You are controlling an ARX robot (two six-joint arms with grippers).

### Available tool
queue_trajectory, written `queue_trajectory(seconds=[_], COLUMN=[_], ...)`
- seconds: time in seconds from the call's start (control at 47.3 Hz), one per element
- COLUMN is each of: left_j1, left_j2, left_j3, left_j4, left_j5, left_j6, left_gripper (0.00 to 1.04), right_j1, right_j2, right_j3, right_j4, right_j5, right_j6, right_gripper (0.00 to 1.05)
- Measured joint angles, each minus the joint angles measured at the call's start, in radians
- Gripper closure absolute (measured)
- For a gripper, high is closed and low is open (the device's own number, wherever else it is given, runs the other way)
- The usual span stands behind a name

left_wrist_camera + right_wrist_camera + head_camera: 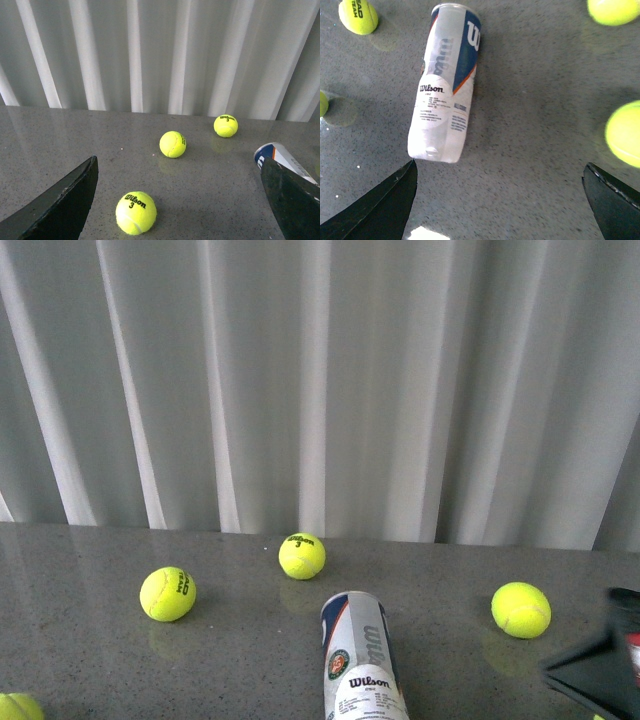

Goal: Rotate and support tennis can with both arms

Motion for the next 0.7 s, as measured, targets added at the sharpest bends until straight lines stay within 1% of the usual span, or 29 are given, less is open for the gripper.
queue_trajectory(seconds=[0.106, 0.211, 0.359, 0.465, 0.697], left_j1=[0.000, 0.000, 0.000, 0.000, 0.000], left_j2=[0.000, 0.000, 0.000, 0.000, 0.000], left_j3=[0.000, 0.000, 0.000, 0.000, 0.000], left_j4=[0.000, 0.000, 0.000, 0.000, 0.000], left_j5=[0.000, 0.000, 0.000, 0.000, 0.000], left_j6=[0.000, 0.000, 0.000, 0.000, 0.000], left_gripper=[0.07, 0.07, 0.07, 0.07, 0.07], right_j1=[0.055, 0.098, 0.157, 0.179, 0.218], right_j2=[0.220, 0.374, 0.503, 0.549, 0.736], right_j3=[0.167, 0.291, 0.391, 0.432, 0.616], right_j4=[-0.013, -0.029, -0.062, -0.077, -0.111], right_j5=[0.013, 0.019, 0.012, 0.019, 0.033], right_j6=[0.062, 0.082, 0.078, 0.076, 0.092], right_gripper=[0.07, 0.07, 0.07, 0.07, 0.07])
